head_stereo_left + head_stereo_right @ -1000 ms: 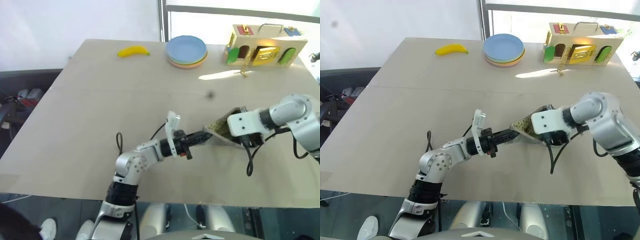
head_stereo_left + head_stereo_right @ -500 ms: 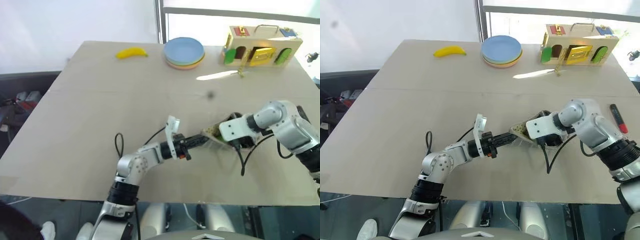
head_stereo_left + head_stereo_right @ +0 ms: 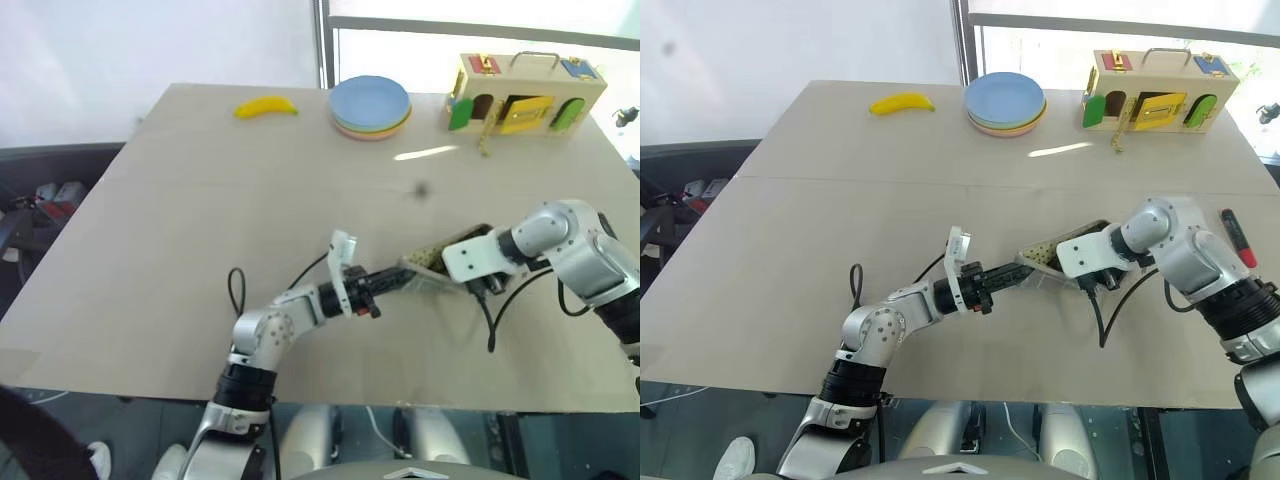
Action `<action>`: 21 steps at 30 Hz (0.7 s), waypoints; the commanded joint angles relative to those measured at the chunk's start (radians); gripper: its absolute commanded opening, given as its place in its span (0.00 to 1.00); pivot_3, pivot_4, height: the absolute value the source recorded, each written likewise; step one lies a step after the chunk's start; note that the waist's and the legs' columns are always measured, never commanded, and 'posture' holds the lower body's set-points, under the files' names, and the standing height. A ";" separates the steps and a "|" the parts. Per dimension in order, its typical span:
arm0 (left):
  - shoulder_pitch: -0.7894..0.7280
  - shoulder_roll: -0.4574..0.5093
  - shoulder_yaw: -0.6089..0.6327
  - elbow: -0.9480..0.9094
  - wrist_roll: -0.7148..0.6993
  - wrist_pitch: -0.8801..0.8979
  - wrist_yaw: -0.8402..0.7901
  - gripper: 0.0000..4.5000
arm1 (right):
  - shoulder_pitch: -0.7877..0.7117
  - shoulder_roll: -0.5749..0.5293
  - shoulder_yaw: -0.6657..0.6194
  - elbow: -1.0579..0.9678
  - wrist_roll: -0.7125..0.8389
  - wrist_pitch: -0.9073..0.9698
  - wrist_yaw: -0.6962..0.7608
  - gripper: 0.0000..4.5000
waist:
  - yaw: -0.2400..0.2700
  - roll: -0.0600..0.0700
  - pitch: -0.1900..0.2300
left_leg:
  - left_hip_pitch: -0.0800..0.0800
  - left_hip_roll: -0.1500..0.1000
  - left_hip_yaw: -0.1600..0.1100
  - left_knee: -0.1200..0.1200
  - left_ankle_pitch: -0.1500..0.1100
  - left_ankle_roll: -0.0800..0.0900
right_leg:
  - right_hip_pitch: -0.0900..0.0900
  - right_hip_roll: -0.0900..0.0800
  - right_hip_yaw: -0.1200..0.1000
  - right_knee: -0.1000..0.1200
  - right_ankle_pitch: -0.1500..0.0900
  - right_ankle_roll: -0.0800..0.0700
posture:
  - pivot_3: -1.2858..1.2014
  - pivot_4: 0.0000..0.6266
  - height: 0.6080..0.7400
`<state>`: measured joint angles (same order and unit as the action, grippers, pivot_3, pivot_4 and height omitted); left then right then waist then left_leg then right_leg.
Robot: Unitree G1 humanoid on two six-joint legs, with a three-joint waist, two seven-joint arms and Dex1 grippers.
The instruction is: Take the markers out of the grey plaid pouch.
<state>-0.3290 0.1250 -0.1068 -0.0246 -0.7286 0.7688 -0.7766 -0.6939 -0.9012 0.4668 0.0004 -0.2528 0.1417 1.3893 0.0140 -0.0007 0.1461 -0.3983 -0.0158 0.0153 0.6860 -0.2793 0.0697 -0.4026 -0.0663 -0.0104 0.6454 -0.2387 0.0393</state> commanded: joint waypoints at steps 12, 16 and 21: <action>0.004 0.020 0.011 0.000 0.017 -0.036 -0.011 0.00 | 0.028 -0.131 -0.269 -0.133 0.218 0.168 0.038 0.18 | 0.001 0.000 0.000 | -0.001 0.000 0.000 -0.002 0.000 0.000 | -0.002 -0.002 0.000 -0.001 0.000 0.000 | 0.52 0.24 1.00; 0.003 0.021 0.014 0.001 0.015 -0.039 -0.009 0.00 | 0.084 -0.166 -0.306 -0.148 0.279 0.040 0.060 0.18 | 0.001 0.000 0.000 | -0.002 0.000 0.000 -0.003 -0.001 0.000 | -0.002 -0.003 0.000 -0.002 0.000 0.000 | 0.52 0.24 1.00; 0.001 0.019 0.015 0.007 0.018 -0.042 -0.009 0.00 | 0.109 -0.117 -0.350 -0.222 0.416 0.043 0.049 0.18 | -0.004 0.000 0.000 | -0.002 0.000 0.000 -0.004 -0.001 0.001 | -0.003 -0.003 0.000 -0.002 0.000 0.000 | 0.52 0.24 1.00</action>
<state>-0.3296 0.1434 -0.1032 -0.0155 -0.7103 0.7364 -0.7838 -0.5752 -1.0199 0.1672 -0.1779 0.1101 0.1928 1.4339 0.0100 -0.0008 0.1462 -0.4007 -0.0156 0.0152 0.6816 -0.2798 0.0702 -0.4055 -0.0690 -0.0106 0.6434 -0.2388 0.0393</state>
